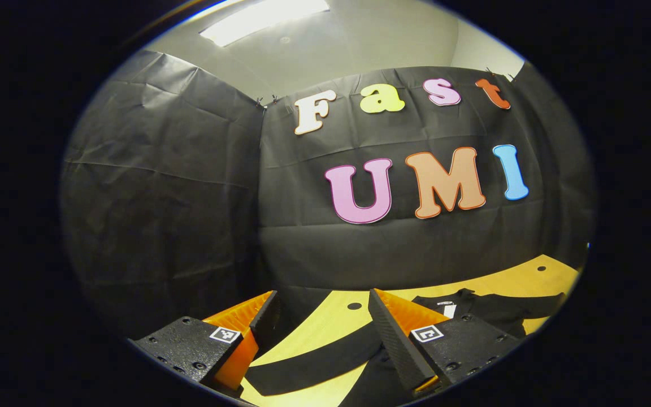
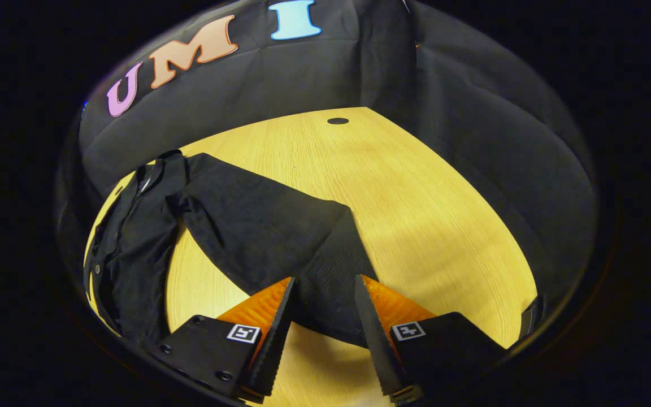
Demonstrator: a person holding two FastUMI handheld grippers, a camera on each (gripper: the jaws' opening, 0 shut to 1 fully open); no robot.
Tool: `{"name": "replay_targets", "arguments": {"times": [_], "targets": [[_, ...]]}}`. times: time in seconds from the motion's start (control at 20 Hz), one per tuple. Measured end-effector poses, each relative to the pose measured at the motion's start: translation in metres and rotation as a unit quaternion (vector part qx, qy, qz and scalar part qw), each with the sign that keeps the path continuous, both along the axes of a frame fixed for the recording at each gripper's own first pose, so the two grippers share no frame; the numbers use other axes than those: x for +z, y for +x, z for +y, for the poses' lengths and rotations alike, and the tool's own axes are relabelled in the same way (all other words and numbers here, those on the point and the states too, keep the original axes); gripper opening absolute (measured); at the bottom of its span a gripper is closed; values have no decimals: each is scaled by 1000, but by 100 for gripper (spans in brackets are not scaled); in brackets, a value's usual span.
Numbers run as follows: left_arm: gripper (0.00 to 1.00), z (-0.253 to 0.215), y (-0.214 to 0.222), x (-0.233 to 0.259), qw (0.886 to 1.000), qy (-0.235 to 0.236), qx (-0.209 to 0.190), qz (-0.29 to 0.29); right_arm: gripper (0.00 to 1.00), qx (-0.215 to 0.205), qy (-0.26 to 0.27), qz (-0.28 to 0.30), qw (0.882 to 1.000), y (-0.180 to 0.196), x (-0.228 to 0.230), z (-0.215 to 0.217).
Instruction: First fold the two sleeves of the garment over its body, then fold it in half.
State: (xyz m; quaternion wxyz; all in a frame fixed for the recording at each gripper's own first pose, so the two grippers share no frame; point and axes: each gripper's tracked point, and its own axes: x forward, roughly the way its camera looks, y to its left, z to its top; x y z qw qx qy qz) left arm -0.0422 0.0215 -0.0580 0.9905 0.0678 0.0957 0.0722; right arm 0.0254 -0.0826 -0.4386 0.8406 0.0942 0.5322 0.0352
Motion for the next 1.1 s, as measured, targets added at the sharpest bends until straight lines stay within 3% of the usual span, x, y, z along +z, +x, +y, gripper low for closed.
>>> {"name": "replay_targets", "arguments": {"times": [0.05, 0.15, 0.2, 0.25, 0.3, 0.35, 0.5, 0.8, 1.1], "targets": [[93, -1, 0, -1, 1000, -1, 0, 2, 62, -8, -2, -3, 1000, 0, -3, -6], [93, -1, -2, -3, 1000, -1, 1, 5, 31, -29, 26, -1, 999, 0, 1, -5], [94, -1, -2, -3, 1000, -2, 3, 5, 31, -40, 35, -5, 999, 2, 2, -5], [94, 0, -2, -3, 1000, -2, 3, 5, 15, -43, 35, -6, 998, 0, 1, -1], [94, 1, -2, -2, 1000, 0, 4, 5, 15, -43, 29, -10, 999, 2, 2, -1], [93, 1, -1, -2, 1000, 2, 5, 6, 6, -40, 22, -12, 999, 2, 3, 1], [93, 2, -1, 0, 1000, 8, 6, 4, 6, -19, 1, -32, 999, 9, 17, -4], [93, 10, -3, -6, 1000, 3, 15, 10, 6, -19, 31, -96, 995, 63, 84, 23], [94, 35, -10, -19, 999, -10, 38, 22, 6, -3, 110, -167, 980, 135, 158, 116]]}}
